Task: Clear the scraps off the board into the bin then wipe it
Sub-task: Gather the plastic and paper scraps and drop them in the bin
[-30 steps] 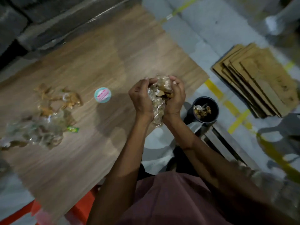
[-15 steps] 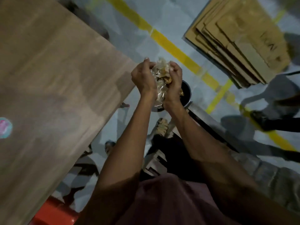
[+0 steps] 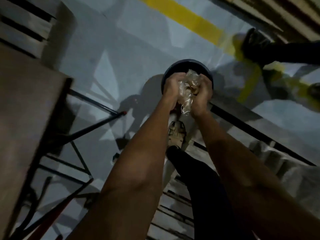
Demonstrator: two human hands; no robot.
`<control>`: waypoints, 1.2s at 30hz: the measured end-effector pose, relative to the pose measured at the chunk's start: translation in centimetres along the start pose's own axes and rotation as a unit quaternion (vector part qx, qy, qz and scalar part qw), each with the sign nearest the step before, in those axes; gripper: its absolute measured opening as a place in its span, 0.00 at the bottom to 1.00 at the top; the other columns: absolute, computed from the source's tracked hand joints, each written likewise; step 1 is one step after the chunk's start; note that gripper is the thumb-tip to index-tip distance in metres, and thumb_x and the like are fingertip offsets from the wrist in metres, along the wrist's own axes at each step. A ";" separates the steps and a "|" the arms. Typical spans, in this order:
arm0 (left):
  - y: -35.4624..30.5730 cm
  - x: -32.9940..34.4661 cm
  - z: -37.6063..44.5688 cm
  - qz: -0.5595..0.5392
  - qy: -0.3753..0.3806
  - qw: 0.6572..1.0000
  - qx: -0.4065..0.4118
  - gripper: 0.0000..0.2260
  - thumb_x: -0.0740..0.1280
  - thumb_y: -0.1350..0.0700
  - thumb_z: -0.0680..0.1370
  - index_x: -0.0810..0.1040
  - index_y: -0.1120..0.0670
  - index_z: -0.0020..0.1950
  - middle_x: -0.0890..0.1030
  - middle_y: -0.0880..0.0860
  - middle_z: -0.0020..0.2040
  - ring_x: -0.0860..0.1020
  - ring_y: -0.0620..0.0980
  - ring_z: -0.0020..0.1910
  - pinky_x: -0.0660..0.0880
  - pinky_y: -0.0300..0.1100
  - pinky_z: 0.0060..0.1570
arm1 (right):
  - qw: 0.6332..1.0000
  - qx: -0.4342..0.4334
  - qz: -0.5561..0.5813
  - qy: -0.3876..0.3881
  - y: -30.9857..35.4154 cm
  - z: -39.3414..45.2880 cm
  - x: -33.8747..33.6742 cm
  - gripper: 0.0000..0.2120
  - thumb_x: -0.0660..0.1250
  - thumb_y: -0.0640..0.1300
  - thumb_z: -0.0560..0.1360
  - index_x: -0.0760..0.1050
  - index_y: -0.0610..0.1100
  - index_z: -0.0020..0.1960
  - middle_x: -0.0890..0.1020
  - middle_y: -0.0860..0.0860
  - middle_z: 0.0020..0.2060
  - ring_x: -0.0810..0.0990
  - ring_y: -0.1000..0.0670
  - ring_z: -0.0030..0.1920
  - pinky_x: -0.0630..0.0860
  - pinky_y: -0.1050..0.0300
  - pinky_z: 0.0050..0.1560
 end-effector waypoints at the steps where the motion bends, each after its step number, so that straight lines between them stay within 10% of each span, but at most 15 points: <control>1: 0.4 0.1 1.1 0.005 0.000 1.000 -0.013 0.13 0.66 0.50 0.75 0.83 0.59 0.45 0.85 0.55 0.38 0.83 0.55 0.40 0.78 0.44 0.45 | 1.000 -0.002 -0.028 0.001 -1.3 2.0 -0.1 0.07 0.62 0.37 0.83 0.79 0.42 0.52 0.82 0.51 0.44 0.82 0.59 0.41 0.78 0.64 0.45; 4: 2.6 0.0 6.1 -0.020 -0.013 1.000 -0.015 0.19 0.55 0.47 0.87 0.79 0.53 0.46 0.85 0.49 0.34 0.84 0.47 0.37 0.80 0.39 0.41 | 0.994 -0.010 -0.106 0.005 -4.0 6.8 -0.5 0.11 0.60 0.44 0.85 0.80 0.50 0.49 0.83 0.52 0.44 0.81 0.56 0.44 0.77 0.64 0.47; 10: 8.7 -1.2 13.5 0.040 0.033 0.998 -0.036 0.36 0.58 0.30 0.76 0.76 0.55 0.72 0.83 0.60 0.63 0.82 0.61 0.62 0.76 0.61 0.67 | 0.972 -0.017 -0.234 -0.024 -7.9 11.1 -1.9 0.18 0.60 0.59 0.78 0.82 0.48 0.52 0.86 0.44 0.52 0.83 0.42 0.55 0.79 0.45 0.61; 20: 2.8 -5.1 -5.9 0.190 -0.083 0.977 0.050 0.20 0.56 0.46 0.85 0.79 0.57 0.65 0.81 0.54 0.58 0.78 0.55 0.58 0.72 0.44 0.52 | 0.966 0.007 -0.256 -0.031 -2.3 -5.6 -1.7 0.15 0.62 0.47 0.83 0.80 0.42 0.65 0.84 0.44 0.55 0.81 0.46 0.54 0.74 0.58 0.50; 25: -0.7 -8.1 -18.3 0.217 -0.087 0.967 0.100 0.11 0.62 0.56 0.85 0.81 0.58 0.61 0.79 0.52 0.52 0.76 0.50 0.51 0.69 0.39 0.49 | 0.970 -0.044 -0.239 -0.025 4.8 -16.8 -0.5 0.10 0.63 0.44 0.80 0.82 0.47 0.57 0.86 0.45 0.51 0.83 0.43 0.53 0.81 0.46 0.57; 36: -7.4 -19.3 -41.1 0.086 -0.143 0.946 0.279 0.07 0.64 0.59 0.83 0.82 0.53 0.56 0.85 0.57 0.56 0.83 0.55 0.56 0.79 0.51 0.60 | 0.962 -0.163 -0.190 0.109 12.7 -41.5 3.0 0.11 0.62 0.46 0.77 0.77 0.49 0.58 0.84 0.51 0.47 0.84 0.42 0.48 0.81 0.46 0.52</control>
Point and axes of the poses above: each hand's wrist, its own z-axis towards the middle knuckle, its own x-axis out of the palm, y = z × x, the point moved 4 cm from there along z, towards the middle knuckle
